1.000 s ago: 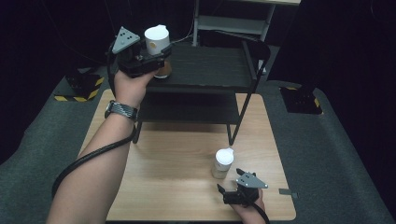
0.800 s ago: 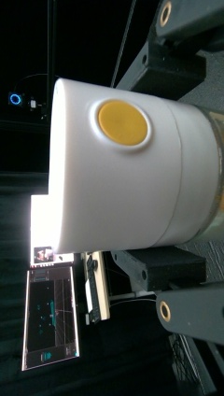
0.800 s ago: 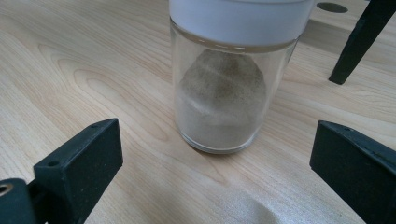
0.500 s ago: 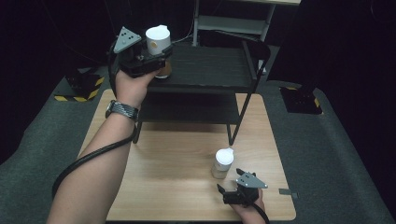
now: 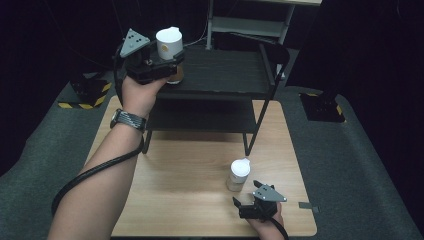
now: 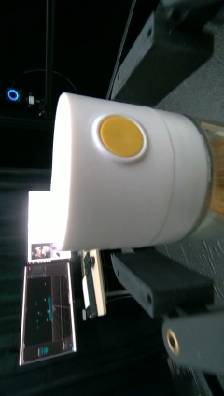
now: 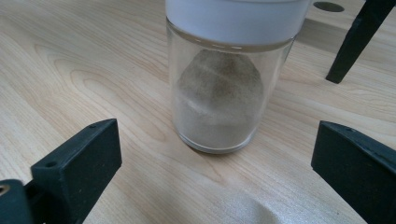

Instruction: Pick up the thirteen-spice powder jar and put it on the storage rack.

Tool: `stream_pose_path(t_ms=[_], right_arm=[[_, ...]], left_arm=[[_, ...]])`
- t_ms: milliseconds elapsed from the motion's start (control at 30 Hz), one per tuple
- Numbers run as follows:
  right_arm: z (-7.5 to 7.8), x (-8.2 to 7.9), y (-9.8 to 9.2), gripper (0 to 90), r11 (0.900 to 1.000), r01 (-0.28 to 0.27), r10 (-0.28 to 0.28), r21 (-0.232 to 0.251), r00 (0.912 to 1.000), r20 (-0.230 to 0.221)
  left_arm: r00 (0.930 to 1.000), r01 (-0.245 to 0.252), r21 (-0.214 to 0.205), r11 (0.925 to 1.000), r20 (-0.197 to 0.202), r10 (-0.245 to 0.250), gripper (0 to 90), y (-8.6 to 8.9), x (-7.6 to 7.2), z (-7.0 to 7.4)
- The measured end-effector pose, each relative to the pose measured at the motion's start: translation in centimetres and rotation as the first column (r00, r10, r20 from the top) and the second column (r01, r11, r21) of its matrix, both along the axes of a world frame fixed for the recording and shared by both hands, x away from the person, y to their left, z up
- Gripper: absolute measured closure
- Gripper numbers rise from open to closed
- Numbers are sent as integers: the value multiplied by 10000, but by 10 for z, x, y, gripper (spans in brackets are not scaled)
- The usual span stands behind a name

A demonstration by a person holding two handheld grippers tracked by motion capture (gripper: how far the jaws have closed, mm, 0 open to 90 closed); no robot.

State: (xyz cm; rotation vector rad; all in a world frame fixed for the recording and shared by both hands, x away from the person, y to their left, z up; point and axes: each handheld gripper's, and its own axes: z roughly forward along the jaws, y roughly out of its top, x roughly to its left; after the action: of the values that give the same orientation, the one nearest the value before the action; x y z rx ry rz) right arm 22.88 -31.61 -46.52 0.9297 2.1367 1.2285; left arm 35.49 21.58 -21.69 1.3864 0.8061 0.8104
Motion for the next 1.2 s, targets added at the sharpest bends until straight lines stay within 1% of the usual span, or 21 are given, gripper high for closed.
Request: stream_pose_path(t_ms=[200, 333, 400, 600, 700, 767, 833, 933, 1067, 1133, 1200], right_arm=[[-1, -1, -1, 1, 10000, -19, 19, 27, 10000, 81], [-2, -2, -2, 1, 9999, 41, -43, 152, 9999, 100], [-2, -3, -1, 1, 9999, 122, -123, 116, 9998, 142], [0, -2, 3, 1, 9999, 24, -23, -145, 9999, 130], [0, -2, 3, 2, 9999, 68, -67, -138, 9999, 95], [0, -2, 3, 2, 9999, 143, -143, -55, 9999, 73], [0, 0, 1, 7, 10000, 52, -52, -12, 10000, 2], [0, -2, 3, 5, 9996, 279, -279, -33, 9996, 34], [-1, -3, 3, 5, 9995, 302, -302, 17, 9995, 51], [-1, -3, 2, 5, 9994, 342, -342, 65, 9994, 17], [0, -2, 1, 5, 9995, 305, -305, 90, 9995, -19]], left_arm=[[10000, 27, 27, 10000, 28, -27, 164, 6, -8, -4], [9999, 115, 6, 9999, 63, -115, 163, 12, -13, -9], [9999, 147, 56, 9999, 52, -147, 162, 14, -15, -11], [9996, 269, 74, 9996, 38, -269, 140, 19, -22, -17], [9993, 351, 75, 9994, 96, -352, 137, 22, -27, -21], [9991, 388, 70, 9992, 146, -389, 135, 24, -31, -25], [9988, 476, 25, 9989, 139, -476, 135, 26, -34, -28], [9984, 550, 44, 9985, 120, -551, 135, 29, -39, -33], [9981, 614, 24, 9981, 99, -614, 133, 31, -44, -41], [9979, 636, 95, 9979, 92, -637, 128, 31, -46, -44], [9983, 582, 254, 9980, 81, -584, 123, 31, -49, -48]])
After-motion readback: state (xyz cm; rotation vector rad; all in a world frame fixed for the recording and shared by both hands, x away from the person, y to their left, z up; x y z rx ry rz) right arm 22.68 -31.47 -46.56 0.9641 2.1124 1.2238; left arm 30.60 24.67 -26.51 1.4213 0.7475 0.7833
